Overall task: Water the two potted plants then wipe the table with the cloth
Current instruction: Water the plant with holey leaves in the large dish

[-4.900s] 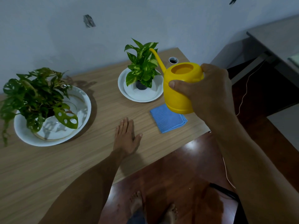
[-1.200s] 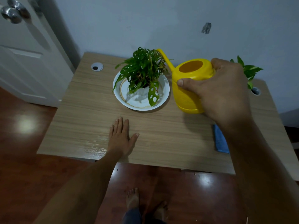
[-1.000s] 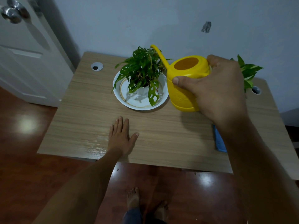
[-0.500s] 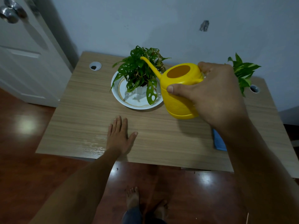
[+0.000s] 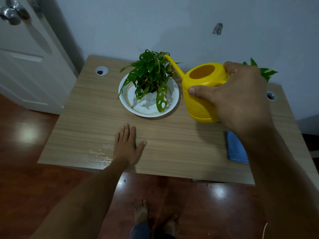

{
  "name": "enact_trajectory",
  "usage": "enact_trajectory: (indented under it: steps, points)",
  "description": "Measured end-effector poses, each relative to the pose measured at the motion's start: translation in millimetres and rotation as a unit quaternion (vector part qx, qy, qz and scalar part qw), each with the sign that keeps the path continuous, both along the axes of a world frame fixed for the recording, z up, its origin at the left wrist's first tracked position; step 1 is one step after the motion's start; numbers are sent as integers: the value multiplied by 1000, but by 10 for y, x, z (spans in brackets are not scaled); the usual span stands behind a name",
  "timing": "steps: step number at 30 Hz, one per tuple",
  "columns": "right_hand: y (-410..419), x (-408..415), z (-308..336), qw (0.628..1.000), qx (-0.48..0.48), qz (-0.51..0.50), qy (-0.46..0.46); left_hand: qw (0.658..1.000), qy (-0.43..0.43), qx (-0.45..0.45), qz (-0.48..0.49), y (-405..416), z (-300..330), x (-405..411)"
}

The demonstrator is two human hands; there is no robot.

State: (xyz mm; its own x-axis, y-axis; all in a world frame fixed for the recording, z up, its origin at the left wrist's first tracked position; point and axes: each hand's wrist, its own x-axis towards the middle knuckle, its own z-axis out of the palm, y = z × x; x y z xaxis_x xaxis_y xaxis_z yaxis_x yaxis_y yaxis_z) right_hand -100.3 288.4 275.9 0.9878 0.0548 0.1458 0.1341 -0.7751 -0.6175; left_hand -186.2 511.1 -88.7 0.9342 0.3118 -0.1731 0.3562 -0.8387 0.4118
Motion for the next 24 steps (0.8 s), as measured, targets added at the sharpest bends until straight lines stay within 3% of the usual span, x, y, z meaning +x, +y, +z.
enact_trajectory:
  steps: [11, 24]
  points:
    - [51, -14, 35, 998, 62, 16, 7, 1000, 0, -5, 3, -2, 13, 1]
    - [2, -114, 48, 997, 28, 51, 52, 1000, 0, 2, 2, -9, 12, 2]
